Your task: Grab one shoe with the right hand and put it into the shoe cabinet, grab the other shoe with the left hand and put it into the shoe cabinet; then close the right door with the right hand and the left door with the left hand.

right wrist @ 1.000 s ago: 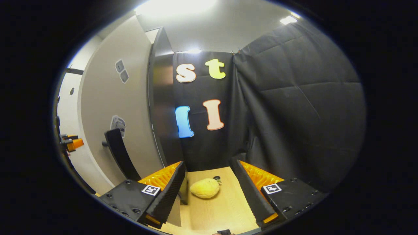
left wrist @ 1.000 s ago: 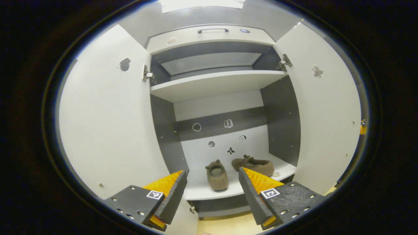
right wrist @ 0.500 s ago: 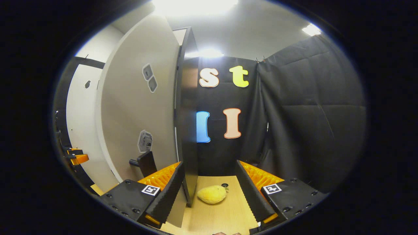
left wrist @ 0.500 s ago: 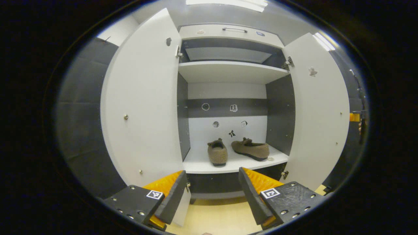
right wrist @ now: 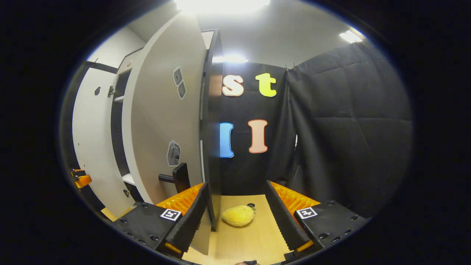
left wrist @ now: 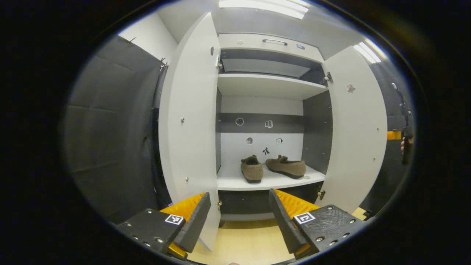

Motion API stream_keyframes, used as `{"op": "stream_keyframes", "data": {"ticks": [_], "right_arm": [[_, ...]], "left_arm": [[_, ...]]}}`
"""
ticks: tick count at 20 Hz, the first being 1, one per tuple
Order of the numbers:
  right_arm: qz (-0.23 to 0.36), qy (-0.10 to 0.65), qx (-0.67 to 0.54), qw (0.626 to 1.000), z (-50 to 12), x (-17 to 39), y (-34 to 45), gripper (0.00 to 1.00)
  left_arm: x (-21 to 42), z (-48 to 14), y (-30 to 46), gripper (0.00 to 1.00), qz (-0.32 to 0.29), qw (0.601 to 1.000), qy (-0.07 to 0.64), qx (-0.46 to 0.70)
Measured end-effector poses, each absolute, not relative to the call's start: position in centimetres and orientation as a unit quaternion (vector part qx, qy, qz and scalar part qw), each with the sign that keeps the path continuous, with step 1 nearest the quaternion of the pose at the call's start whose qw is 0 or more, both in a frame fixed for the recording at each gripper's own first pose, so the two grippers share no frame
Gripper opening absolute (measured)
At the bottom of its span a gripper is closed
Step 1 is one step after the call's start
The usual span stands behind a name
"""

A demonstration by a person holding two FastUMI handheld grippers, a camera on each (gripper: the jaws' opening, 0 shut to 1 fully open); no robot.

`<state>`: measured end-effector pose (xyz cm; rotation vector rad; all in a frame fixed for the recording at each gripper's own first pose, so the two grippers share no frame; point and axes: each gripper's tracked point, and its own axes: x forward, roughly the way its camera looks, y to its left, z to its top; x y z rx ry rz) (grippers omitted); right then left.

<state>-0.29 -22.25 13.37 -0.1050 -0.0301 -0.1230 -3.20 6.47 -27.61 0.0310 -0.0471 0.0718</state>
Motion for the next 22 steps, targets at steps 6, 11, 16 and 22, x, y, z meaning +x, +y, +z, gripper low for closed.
{"op": "stream_keyframes", "data": {"ticks": [6, 11, 16, 22], "right_arm": [[-0.081, -0.015, -0.022, 0.996, 12.8, -0.7, -21.0, 0.98], [-0.048, -0.027, -0.023, 0.998, 12.8, -0.1, -16.4, 0.92], [0.025, -0.028, -0.030, 0.999, 12.4, 1.6, -9.7, 0.92], [0.129, -0.024, -0.032, 0.991, 11.2, 3.1, -0.8, 0.99]], "left_arm": [[-4.6, -29.1, 7.9, 0.92, 0.031, 0.999, -0.026, 0.004], [-5.5, -29.1, 9.9, 0.99, 0.040, 0.999, -0.031, -0.012], [-6.8, -29.2, 12.0, 0.99, 0.065, 0.997, -0.030, -0.019], [-9.3, -29.8, 15.5, 0.92, 0.116, 0.993, -0.023, -0.022]]}}
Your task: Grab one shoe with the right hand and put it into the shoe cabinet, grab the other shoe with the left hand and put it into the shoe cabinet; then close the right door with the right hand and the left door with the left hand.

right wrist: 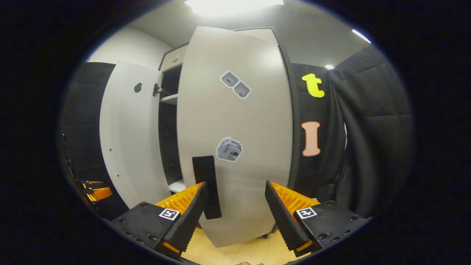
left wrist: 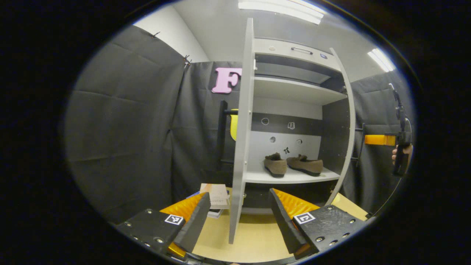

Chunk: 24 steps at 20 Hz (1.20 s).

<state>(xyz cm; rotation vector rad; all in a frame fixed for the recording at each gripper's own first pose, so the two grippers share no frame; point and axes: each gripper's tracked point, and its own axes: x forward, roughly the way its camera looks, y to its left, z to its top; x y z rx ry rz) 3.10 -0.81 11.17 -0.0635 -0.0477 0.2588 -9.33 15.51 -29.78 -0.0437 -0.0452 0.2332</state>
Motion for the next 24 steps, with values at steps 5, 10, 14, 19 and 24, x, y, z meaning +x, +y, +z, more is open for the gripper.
{"op": "stream_keyframes", "data": {"ticks": [5, 10, 14, 19, 24], "right_arm": [[0.122, -0.016, -0.065, 0.990, 9.7, 3.4, -0.4, 1.00], [0.107, 0.006, -0.033, 0.994, 8.0, 3.5, -1.1, 1.00], [0.090, 0.023, -0.004, 0.996, 6.9, 3.5, -1.2, 1.00], [0.070, 0.027, 0.019, 0.997, 6.3, 3.2, -1.7, 0.98], [0.040, 0.025, 0.034, 0.998, 6.1, 2.2, -3.2, 0.98]], "left_arm": [[-10.8, -28.8, 20.4, 0.92, 0.161, 0.986, -0.031, -0.022], [-10.1, -26.6, 26.0, 0.97, 0.181, 0.982, -0.045, -0.016], [-7.5, -24.0, 28.8, 0.92, 0.127, 0.989, -0.065, -0.035], [-3.8, -20.5, 30.7, 0.92, 0.059, 0.992, -0.086, -0.077], [-1.1, -18.2, 31.4, 0.92, 0.027, 0.995, -0.079, -0.051]]}}
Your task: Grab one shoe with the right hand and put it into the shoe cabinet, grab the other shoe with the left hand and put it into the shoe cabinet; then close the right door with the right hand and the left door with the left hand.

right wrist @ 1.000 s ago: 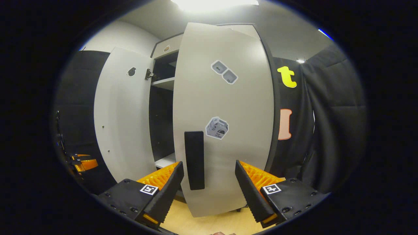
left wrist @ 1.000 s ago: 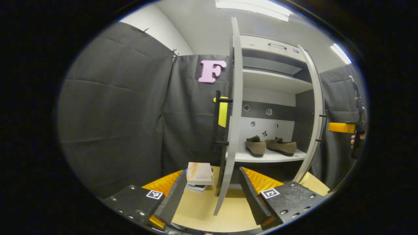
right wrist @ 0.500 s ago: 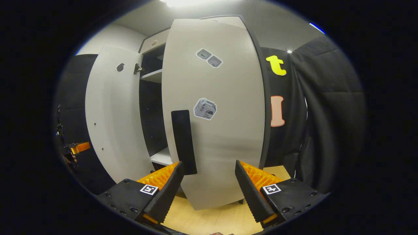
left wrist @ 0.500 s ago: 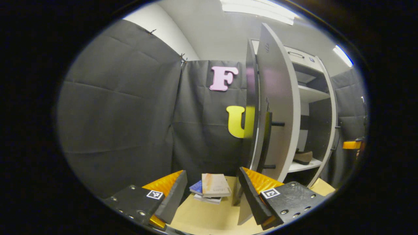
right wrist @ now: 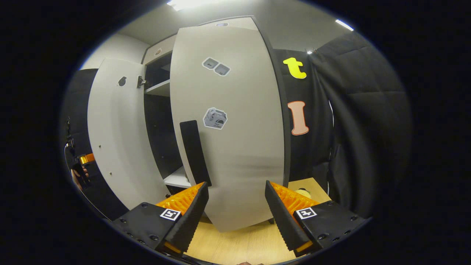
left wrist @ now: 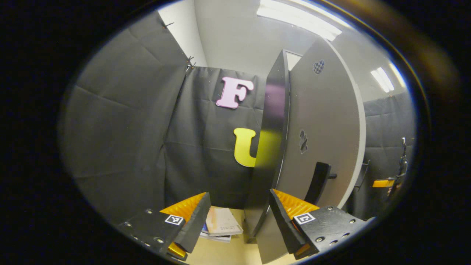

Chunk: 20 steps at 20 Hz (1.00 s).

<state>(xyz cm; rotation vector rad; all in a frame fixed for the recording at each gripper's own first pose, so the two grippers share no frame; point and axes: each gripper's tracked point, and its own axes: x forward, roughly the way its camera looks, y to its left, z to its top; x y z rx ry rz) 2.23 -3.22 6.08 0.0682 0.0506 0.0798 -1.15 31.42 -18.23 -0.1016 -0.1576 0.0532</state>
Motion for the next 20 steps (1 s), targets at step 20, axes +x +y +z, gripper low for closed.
{"op": "stream_keyframes", "data": {"ticks": [20], "right_arm": [[-0.024, 0.041, 0.086, 0.995, 3.6, 0.4, -8.5, 0.98]], "left_arm": [[3.1, -17.0, 22.1, 0.91, -0.039, 0.997, -0.052, -0.036]]}}
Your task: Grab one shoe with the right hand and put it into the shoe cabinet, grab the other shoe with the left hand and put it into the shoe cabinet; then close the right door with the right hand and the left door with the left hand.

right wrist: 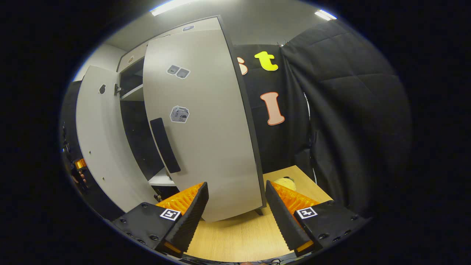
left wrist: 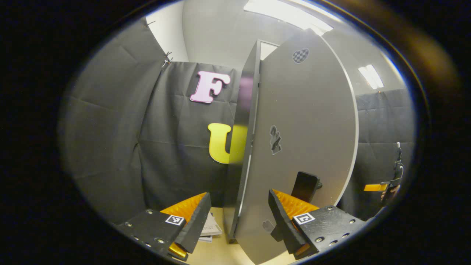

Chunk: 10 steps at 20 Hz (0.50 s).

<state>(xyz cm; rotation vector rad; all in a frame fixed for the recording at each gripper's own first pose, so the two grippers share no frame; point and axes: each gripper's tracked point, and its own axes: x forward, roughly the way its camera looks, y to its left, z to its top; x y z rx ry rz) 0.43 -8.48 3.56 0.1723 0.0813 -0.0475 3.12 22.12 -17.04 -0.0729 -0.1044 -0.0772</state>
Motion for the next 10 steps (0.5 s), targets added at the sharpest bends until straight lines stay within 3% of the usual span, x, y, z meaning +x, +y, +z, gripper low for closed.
{"op": "stream_keyframes", "data": {"ticks": [5, 10], "right_arm": [[-0.026, 0.037, 0.079, 0.996, 3.7, 0.8, -10.4, 0.98], [-0.016, 0.045, 0.075, 0.996, 3.3, 1.6, -12.4, 0.98]], "left_arm": [[3.3, -16.9, 18.6, 0.94, -0.039, 0.998, -0.045, -0.005], [5.6, -17.1, 14.0, 0.91, -0.046, 0.998, -0.037, -0.016]]}}
